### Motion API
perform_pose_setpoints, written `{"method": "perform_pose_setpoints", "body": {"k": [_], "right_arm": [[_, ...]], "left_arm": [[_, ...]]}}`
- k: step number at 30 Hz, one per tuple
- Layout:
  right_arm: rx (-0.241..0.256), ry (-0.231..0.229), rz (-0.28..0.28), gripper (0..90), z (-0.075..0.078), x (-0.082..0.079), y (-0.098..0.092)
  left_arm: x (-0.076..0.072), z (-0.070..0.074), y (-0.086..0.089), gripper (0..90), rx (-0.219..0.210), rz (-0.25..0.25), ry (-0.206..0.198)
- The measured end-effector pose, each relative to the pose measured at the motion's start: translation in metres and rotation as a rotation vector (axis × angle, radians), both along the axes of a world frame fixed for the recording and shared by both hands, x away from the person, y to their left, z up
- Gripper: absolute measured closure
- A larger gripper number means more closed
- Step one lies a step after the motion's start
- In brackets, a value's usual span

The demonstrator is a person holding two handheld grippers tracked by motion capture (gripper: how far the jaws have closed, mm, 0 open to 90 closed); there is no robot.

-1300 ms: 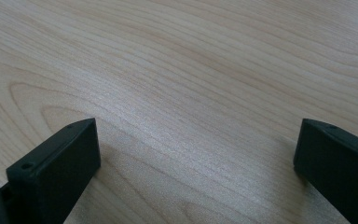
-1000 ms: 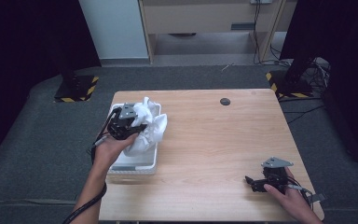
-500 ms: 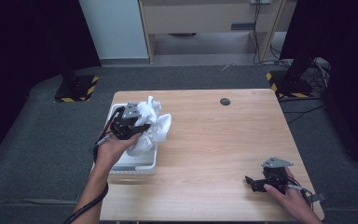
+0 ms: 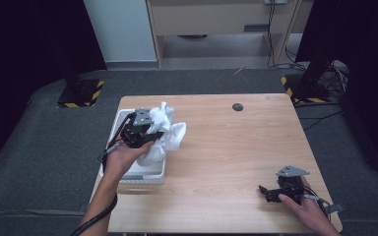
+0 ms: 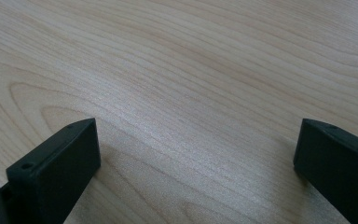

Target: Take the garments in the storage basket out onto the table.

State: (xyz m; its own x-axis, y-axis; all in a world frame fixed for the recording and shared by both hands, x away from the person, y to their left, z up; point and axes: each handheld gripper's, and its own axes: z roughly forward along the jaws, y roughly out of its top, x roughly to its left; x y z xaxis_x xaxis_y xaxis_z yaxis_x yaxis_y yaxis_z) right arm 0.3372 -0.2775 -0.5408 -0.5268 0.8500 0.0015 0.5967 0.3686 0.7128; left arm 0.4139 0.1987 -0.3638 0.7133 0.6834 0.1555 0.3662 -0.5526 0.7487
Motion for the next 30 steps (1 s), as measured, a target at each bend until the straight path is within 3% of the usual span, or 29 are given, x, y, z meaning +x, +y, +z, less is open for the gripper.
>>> {"method": "perform_pose_setpoints", "body": {"k": [30], "right_arm": [[0.0,0.0,0.002,0.5,0.0,0.0,0.0]], "left_arm": [[-0.01,0.008,-0.04,73.1,-0.022,-0.066,-0.003]]}}
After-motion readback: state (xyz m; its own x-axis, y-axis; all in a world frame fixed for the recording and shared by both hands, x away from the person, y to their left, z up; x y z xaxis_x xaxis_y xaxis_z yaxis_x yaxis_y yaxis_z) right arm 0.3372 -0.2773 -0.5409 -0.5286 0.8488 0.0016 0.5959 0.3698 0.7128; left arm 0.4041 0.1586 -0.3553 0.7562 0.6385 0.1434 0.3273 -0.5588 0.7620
